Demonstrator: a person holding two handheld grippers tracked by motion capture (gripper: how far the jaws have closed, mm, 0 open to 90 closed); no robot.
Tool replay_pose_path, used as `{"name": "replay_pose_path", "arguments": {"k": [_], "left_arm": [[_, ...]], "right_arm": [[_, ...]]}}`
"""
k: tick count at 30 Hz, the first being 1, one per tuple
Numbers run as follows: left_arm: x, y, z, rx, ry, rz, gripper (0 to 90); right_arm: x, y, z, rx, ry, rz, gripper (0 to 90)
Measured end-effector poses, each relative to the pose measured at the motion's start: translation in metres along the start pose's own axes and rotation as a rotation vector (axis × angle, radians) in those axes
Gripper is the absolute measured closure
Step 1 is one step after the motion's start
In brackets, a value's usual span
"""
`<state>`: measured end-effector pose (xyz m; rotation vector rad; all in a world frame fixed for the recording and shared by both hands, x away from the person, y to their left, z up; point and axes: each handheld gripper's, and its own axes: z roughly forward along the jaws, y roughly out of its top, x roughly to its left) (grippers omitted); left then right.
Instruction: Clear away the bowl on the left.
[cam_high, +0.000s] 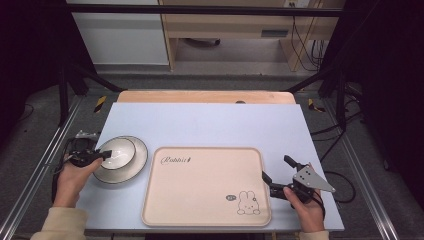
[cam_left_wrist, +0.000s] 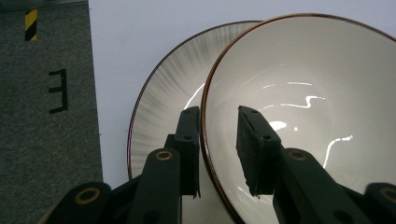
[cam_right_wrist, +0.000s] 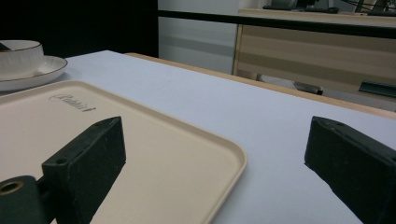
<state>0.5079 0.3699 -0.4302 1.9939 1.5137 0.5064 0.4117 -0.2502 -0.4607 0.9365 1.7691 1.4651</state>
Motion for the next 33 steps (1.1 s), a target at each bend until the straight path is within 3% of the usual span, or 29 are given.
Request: {"name": "replay_pose_path", "arguments": {"k": [6,19,26,33], "left_arm": [[0.0013,-0.0008,0.0026,0.018,0.003,0.001,70.5],[0.0039,-0.0036,0.0062,0.000,-0.006,-0.024,78.2],[0.0078,-0.0047,0.0045,-0.031,-0.052,-0.072,82.4],[0.0078,-0.0029,-0.0015,-0.064,-0.099,-0.086,82.5]], "right_arm": [[0.0005,-0.0002,0.0003,0.003,0.001,-0.004,5.5],[0.0003,-0.0005,0.0006,0.004,0.005,-0.009,5.5],[0.0008,-0.0009,0.0014,0.008,0.007,-0.011,5.4],[0.0019,-0.0005,0.0020,0.011,0.009,-0.012,5.4]]}}
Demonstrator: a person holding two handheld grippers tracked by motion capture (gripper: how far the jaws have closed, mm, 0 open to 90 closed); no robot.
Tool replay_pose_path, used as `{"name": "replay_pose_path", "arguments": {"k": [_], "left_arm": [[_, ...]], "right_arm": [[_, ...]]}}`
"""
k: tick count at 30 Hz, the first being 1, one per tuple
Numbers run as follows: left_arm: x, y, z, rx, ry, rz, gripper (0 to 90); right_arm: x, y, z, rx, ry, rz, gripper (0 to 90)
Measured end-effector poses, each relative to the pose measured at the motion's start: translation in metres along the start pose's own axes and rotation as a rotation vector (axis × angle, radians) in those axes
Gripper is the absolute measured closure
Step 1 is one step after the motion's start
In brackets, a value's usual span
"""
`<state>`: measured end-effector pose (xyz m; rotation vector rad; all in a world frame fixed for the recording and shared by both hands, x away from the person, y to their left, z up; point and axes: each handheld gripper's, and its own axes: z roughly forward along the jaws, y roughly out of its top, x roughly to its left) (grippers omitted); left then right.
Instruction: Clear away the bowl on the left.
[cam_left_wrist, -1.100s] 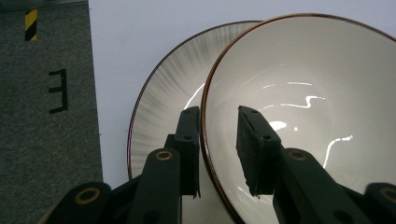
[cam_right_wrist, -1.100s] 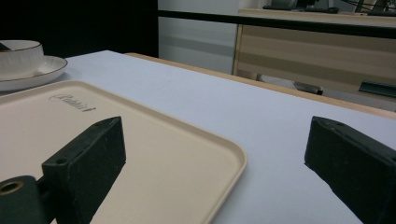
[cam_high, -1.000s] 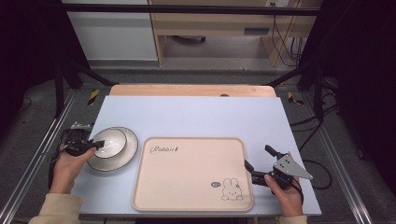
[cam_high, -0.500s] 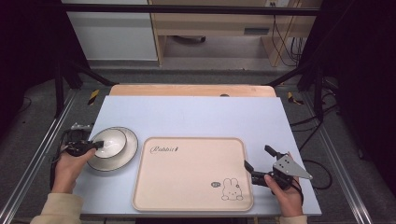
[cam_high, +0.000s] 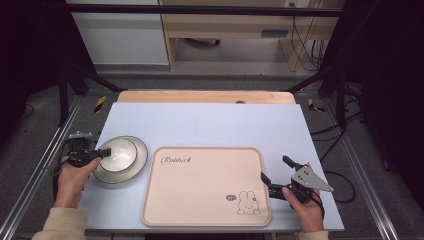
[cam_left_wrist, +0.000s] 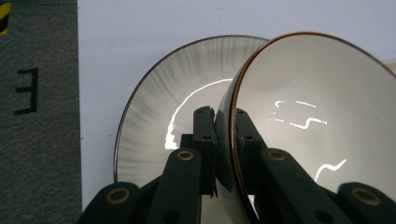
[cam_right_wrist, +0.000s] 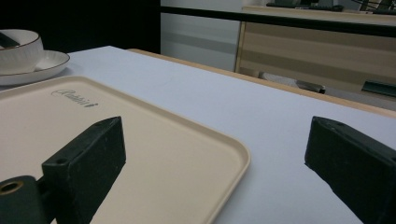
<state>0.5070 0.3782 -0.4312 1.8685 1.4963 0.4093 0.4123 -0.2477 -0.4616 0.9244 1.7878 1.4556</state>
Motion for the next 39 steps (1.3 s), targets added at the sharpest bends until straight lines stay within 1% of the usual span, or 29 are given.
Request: {"name": "replay_pose_path", "arguments": {"k": [2,5,6,7,8,9,12,15,18,19,25,29,33,37,39], "left_arm": [[0.000,0.000,-0.001,0.001,0.004,0.005,82.4],[0.000,0.001,-0.002,-0.007,0.010,-0.001,82.3],[0.001,0.000,-0.002,-0.017,0.004,-0.006,82.3],[0.001,0.000,-0.002,-0.017,0.004,-0.006,82.3],[0.002,0.001,-0.004,-0.019,-0.019,-0.014,82.3],[0.002,0.001,-0.005,-0.024,-0.028,-0.020,82.3],[0.000,0.003,-0.006,-0.031,-0.032,-0.021,82.4],[-0.003,0.004,-0.007,-0.034,-0.032,-0.009,82.3],[-0.006,0.005,-0.008,-0.041,-0.041,-0.007,82.3],[-0.007,0.006,-0.009,-0.047,-0.046,-0.005,82.3],[-0.011,0.009,-0.012,-0.062,-0.063,0.001,82.3],[-0.015,0.011,-0.015,-0.069,-0.069,0.011,82.3],[-0.022,0.015,-0.017,-0.085,-0.089,0.022,82.3],[-0.027,0.016,-0.019,-0.096,-0.094,0.035,82.3],[-0.030,0.018,-0.019,-0.099,-0.103,0.038,82.3]], "right_arm": [[0.000,0.000,0.000,-0.001,0.000,-0.001,5.4],[0.000,0.000,0.000,-0.001,0.001,-0.001,5.4],[0.000,0.000,0.000,-0.003,0.000,-0.001,5.4],[0.000,0.000,0.000,-0.003,0.000,-0.001,5.4],[0.000,0.000,0.000,-0.004,0.000,-0.001,5.5],[0.000,0.001,0.000,-0.004,-0.001,0.000,5.5],[0.001,0.002,0.000,-0.011,-0.003,0.005,5.5],[0.003,0.002,0.001,-0.011,0.007,-0.002,5.4],[0.003,0.002,0.001,-0.015,0.012,-0.006,5.4],[0.003,0.003,0.000,-0.027,0.018,-0.013,5.4],[0.003,0.003,0.000,-0.044,0.027,-0.025,5.6],[0.002,0.003,-0.001,-0.046,0.023,-0.024,5.7],[0.000,0.003,-0.003,-0.050,0.018,-0.020,5.8],[0.000,0.003,-0.003,-0.049,0.014,-0.020,5.8],[0.001,0.002,-0.002,-0.042,0.017,-0.029,5.8]]}}
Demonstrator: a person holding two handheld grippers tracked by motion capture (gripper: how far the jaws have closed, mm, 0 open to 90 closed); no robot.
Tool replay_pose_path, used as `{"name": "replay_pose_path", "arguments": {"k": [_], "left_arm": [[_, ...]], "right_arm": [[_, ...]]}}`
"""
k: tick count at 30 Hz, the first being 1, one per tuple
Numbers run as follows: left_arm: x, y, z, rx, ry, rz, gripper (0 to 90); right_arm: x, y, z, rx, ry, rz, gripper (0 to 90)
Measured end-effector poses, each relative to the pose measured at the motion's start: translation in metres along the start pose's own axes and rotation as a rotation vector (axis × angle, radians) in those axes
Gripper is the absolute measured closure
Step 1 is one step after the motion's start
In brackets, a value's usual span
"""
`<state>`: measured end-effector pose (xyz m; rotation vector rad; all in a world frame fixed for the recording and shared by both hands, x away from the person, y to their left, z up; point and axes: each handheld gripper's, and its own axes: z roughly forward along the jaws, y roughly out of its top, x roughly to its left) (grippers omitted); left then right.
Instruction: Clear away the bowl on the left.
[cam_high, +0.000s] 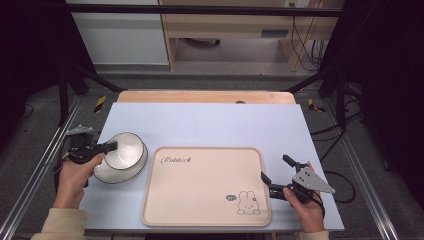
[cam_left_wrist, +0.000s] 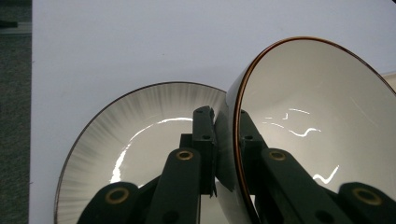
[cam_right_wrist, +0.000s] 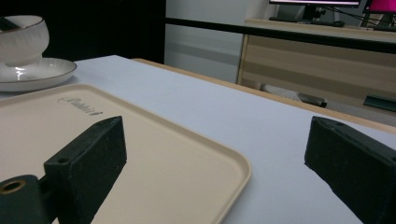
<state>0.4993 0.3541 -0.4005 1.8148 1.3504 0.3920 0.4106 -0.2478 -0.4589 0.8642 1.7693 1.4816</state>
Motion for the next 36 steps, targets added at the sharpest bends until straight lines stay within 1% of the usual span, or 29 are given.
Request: {"name": "replay_pose_path", "arguments": {"k": [3,6,8,10,13,14,19,20,21,24,27,28,29,30,32,34,36], "left_arm": [[-0.007,0.002,0.003,0.013,-0.025,0.012,82.3],[-0.015,0.003,0.007,0.012,-0.052,0.016,82.3],[-0.023,0.004,0.010,0.024,-0.063,0.027,82.3],[-0.031,0.006,0.015,0.033,-0.077,0.044,82.3],[-0.040,0.010,0.022,0.049,-0.089,0.067,82.3],[-0.043,0.012,0.025,0.054,-0.092,0.074,82.3],[-0.060,0.021,0.041,0.056,-0.145,0.085,82.3],[-0.068,0.024,0.046,0.056,-0.156,0.100,82.3],[-0.068,0.024,0.046,0.056,-0.156,0.100,82.3],[-0.079,0.030,0.052,0.063,-0.177,0.113,82.3],[-0.086,0.033,0.055,0.068,-0.187,0.128,82.3],[-0.088,0.033,0.056,0.062,-0.189,0.126,82.3],[-0.092,0.035,0.057,0.064,-0.199,0.127,82.3],[-0.092,0.035,0.057,0.064,-0.199,0.127,82.3],[-0.095,0.036,0.061,0.061,-0.216,0.113,82.3],[-0.100,0.036,0.064,0.061,-0.229,0.114,82.3],[-0.105,0.037,0.068,0.066,-0.238,0.129,82.3]], "right_arm": [[0.000,0.000,0.001,0.009,0.003,-0.007,5.8],[0.000,0.001,-0.001,-0.007,0.005,0.001,5.8],[-0.001,0.001,-0.001,-0.015,0.005,0.004,5.8],[-0.002,0.001,-0.003,-0.029,-0.004,0.021,5.9],[-0.003,0.002,-0.005,-0.032,-0.013,0.027,5.9],[-0.003,0.002,-0.005,-0.042,-0.013,0.032,5.9],[-0.004,0.001,-0.005,-0.034,-0.016,0.033,5.9],[-0.004,0.001,-0.004,-0.036,-0.014,0.029,5.9],[-0.004,0.001,-0.004,-0.036,-0.014,0.029,5.9],[-0.003,0.001,-0.005,-0.034,-0.014,0.027,5.9],[-0.004,0.000,-0.005,-0.030,-0.015,0.025,5.9],[-0.004,0.000,-0.005,-0.026,-0.017,0.028,5.9],[-0.005,0.000,-0.006,-0.026,-0.022,0.028,6.0],[-0.005,0.000,-0.006,-0.026,-0.022,0.028,6.0],[-0.006,0.000,-0.006,-0.027,-0.027,0.029,6.0],[-0.006,0.000,-0.007,-0.028,-0.035,0.033,5.9],[-0.005,0.001,-0.007,-0.025,-0.038,0.031,6.0]]}}
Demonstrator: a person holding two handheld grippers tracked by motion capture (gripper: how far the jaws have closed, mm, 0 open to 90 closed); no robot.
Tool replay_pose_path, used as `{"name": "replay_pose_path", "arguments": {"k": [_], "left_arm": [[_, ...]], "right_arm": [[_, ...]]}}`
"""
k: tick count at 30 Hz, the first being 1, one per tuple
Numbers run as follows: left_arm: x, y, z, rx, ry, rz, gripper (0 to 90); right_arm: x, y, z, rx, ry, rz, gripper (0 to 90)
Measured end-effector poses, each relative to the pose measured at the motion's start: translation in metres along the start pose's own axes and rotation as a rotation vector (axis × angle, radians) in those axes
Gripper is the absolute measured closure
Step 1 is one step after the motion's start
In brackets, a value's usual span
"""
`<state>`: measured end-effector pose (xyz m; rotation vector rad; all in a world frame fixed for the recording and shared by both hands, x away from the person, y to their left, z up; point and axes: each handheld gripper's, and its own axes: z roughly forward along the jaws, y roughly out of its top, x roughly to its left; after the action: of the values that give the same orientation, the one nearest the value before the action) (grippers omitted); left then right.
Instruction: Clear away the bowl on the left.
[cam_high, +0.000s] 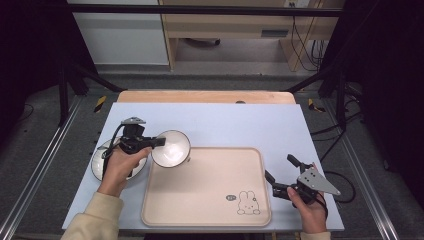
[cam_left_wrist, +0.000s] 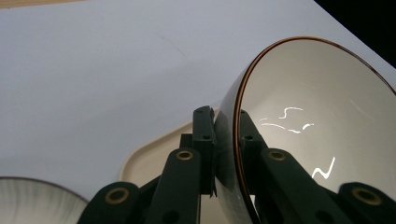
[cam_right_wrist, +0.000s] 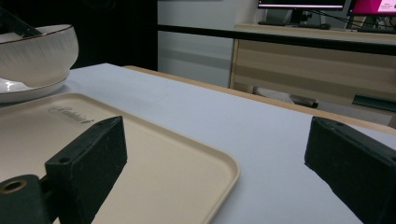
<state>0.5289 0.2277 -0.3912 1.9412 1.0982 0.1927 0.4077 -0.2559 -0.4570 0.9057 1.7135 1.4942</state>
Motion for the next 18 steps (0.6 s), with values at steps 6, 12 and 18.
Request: {"name": "replay_pose_path", "arguments": {"k": [6,12,18], "left_arm": [[-0.016,0.001,0.018,0.027,-0.019,0.032,82.3],[-0.032,0.001,0.035,0.058,-0.034,0.059,82.3],[-0.048,0.002,0.050,0.080,-0.071,0.080,82.3]], "right_arm": [[0.001,-0.001,0.001,0.012,0.006,-0.008,6.0],[0.000,-0.001,0.001,0.005,0.011,-0.008,6.0],[0.000,-0.001,0.000,0.005,0.016,-0.010,6.0]]}}
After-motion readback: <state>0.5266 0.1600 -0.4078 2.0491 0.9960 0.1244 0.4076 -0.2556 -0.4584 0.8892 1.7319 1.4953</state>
